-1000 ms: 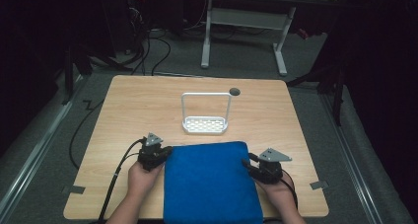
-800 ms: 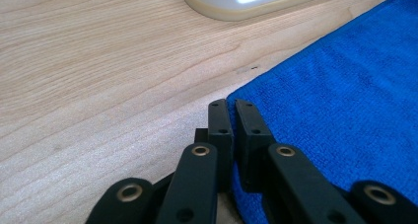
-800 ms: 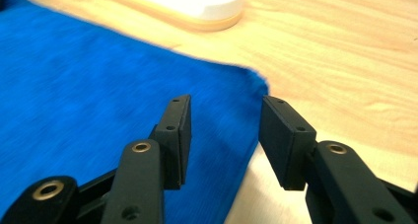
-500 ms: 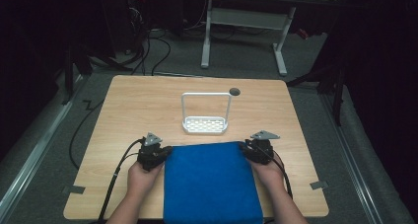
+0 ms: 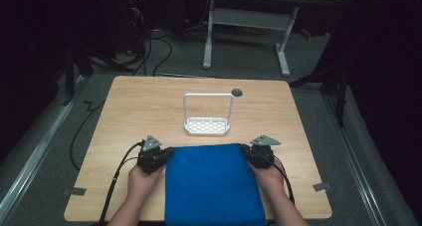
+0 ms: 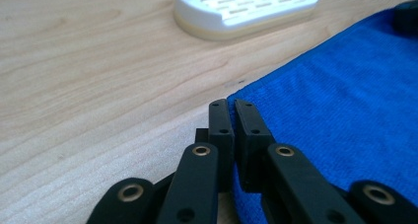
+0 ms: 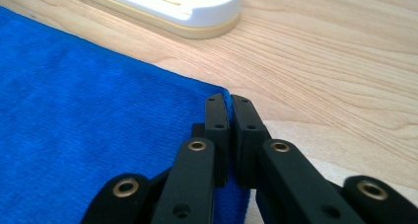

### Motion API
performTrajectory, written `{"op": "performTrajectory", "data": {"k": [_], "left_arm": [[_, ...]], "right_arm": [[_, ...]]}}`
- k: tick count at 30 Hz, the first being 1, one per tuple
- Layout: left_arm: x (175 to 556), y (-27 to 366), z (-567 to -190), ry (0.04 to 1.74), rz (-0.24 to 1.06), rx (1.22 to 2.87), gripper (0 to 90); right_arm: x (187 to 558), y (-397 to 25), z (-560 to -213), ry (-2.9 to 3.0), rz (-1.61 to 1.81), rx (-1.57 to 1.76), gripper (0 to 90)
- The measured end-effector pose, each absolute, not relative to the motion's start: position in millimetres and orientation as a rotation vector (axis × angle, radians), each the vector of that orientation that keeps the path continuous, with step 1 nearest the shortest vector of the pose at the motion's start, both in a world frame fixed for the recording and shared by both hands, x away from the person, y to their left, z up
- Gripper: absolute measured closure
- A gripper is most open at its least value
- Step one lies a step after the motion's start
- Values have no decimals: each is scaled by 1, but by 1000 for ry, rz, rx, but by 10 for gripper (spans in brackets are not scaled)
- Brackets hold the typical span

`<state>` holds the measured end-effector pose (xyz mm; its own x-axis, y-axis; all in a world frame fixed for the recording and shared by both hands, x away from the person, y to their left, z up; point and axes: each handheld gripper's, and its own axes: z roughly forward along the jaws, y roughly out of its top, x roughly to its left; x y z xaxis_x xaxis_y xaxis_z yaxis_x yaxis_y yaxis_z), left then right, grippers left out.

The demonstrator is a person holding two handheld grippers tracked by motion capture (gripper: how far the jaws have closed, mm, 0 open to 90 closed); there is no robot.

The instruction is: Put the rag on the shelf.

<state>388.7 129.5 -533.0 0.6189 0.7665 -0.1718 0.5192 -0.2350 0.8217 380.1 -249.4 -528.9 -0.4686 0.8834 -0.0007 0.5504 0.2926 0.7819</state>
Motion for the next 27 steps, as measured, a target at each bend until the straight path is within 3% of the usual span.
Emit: {"op": "performTrajectory", "data": {"k": [27], "left_arm": [[367,133,-503,959,363,1768,871]], "right_arm": [[347,-247,-493,1974,1216,1125,880]]}}
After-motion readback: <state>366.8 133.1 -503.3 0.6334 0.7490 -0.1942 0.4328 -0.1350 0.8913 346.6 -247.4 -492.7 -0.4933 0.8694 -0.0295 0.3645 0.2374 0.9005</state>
